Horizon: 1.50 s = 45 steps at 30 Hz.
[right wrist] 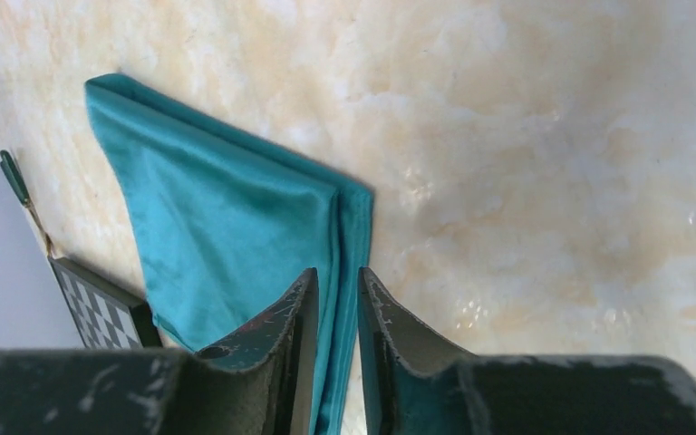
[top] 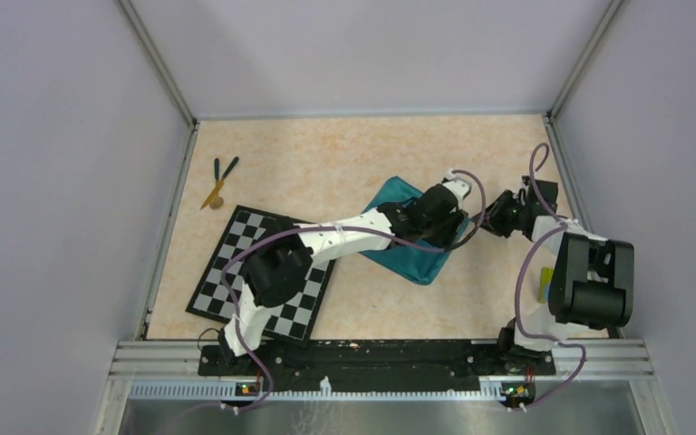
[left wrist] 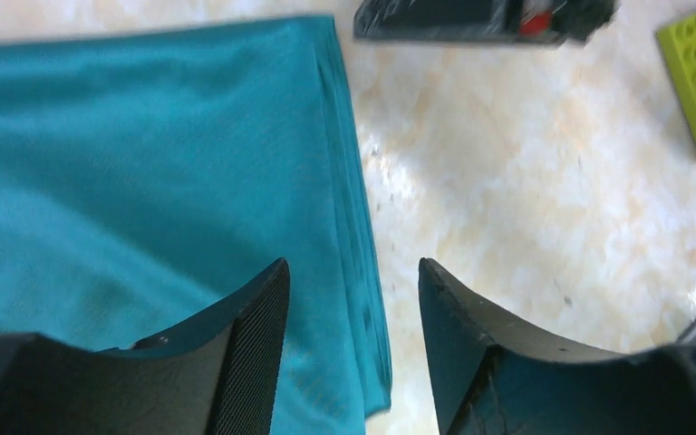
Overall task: Fold the napkin into a case and place the utensils inside
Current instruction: Smooth out the lower triangle-folded napkin at the center of the board.
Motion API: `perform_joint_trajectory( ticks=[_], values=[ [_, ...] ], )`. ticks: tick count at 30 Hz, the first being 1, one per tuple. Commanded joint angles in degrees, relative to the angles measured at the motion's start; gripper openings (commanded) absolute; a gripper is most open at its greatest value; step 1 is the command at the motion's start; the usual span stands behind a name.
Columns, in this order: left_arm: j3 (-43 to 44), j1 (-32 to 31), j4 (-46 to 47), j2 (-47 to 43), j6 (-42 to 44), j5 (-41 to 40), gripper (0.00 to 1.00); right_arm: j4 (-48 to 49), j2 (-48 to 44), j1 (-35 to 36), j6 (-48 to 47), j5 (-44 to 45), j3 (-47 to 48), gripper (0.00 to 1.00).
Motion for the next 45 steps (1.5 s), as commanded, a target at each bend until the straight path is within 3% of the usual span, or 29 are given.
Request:
perform_joint_trajectory(
  ticks=[1, 4, 11, 23, 34, 40, 45],
  values=[
    [-4.9, 0.2, -6.4, -4.9, -3.9, 5.3, 0.61, -7.3, -8.7, 1.3, -3.8, 1.4, -0.2, 0.24],
    [-7.0, 0.1, -7.7, -5.9, -5.4, 9.6, 0.61, -7.4, -12.4, 4.3, -4.2, -2.5, -3.6, 0.23],
    [-10.7, -1.7, -7.1, -5.7, -5.2, 5.3, 0.58, -4.4, -14.7, 8.9, -2.2, -10.2, -11.5, 0.00],
    [-8.8, -5.6, -10.6, -2.9, -5.1, -2.4, 0.54, 3.0, -14.0, 12.5, 1.6, -13.9, -20.9, 0.00],
    [-6.6, -6.7, -12.7, -0.9, -5.5, -6.3, 0.37, 10.3, -8.9, 14.6, 4.6, -14.3, -23.4, 0.00],
    [-5.2, -6.9, -14.1, -0.3, -5.6, -7.2, 0.22, 6.6, -11.5, 14.6, 3.9, -13.0, -22.8, 0.00],
    [-5.3, -7.0, -14.0, -1.2, -5.6, -8.0, 0.17, 2.9, -16.4, 14.6, 4.7, -14.0, -22.0, 0.00]
  ],
)
